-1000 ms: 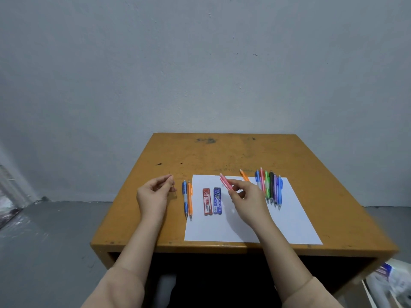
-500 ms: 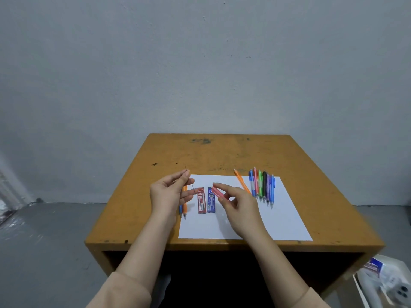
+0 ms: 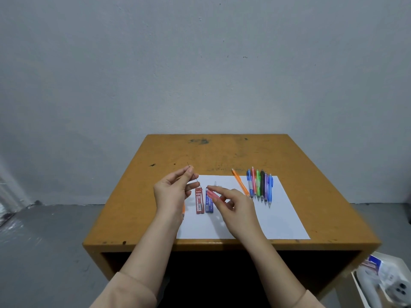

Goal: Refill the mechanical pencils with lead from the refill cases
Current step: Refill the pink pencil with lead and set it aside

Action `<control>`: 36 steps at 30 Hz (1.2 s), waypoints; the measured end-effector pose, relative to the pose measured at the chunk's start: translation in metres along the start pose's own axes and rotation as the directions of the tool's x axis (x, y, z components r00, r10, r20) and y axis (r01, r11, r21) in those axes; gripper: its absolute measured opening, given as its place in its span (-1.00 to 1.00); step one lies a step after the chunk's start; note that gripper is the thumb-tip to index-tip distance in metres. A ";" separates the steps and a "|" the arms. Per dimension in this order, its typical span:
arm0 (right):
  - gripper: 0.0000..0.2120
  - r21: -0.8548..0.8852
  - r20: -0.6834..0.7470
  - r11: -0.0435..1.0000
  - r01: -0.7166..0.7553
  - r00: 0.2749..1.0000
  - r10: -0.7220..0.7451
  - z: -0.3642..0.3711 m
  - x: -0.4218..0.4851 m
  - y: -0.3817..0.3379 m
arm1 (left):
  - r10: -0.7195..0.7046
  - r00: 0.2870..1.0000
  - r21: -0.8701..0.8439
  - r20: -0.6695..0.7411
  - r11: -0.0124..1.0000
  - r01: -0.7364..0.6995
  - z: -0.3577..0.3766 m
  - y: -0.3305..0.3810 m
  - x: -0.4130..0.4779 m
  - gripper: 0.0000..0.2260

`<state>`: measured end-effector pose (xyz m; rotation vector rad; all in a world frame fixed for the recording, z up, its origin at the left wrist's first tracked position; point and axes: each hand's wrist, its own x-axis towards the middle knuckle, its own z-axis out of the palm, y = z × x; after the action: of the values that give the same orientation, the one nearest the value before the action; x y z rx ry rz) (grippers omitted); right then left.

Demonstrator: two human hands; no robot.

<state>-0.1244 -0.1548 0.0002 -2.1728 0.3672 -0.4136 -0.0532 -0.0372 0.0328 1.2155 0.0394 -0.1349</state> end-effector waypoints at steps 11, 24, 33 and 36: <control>-0.70 0.047 0.002 0.999 0.001 1.000 -0.001 0.001 -0.003 -0.001 | -0.017 1.000 -0.026 -0.009 1.000 0.017 -0.002 -0.001 -0.003 -0.95; -0.66 0.077 0.012 0.997 0.004 1.000 -0.005 0.004 -0.002 -0.001 | -0.045 0.998 -0.055 0.034 0.997 0.046 0.001 -0.004 -0.004 -0.93; -0.68 0.091 0.004 0.996 -0.026 1.000 0.026 0.005 0.001 -0.002 | 0.031 0.999 -0.016 0.030 0.999 -0.030 0.001 -0.007 -0.002 -0.91; -0.68 0.097 0.001 0.995 -0.033 0.999 0.033 0.005 0.002 -0.002 | 0.077 0.996 0.012 0.039 0.997 -0.077 0.000 -0.009 -0.003 -0.91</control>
<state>-0.1206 -0.1508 -0.0009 -2.0691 0.3752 -0.4054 -0.0576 -0.0404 0.0252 1.2262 -0.0421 -0.0913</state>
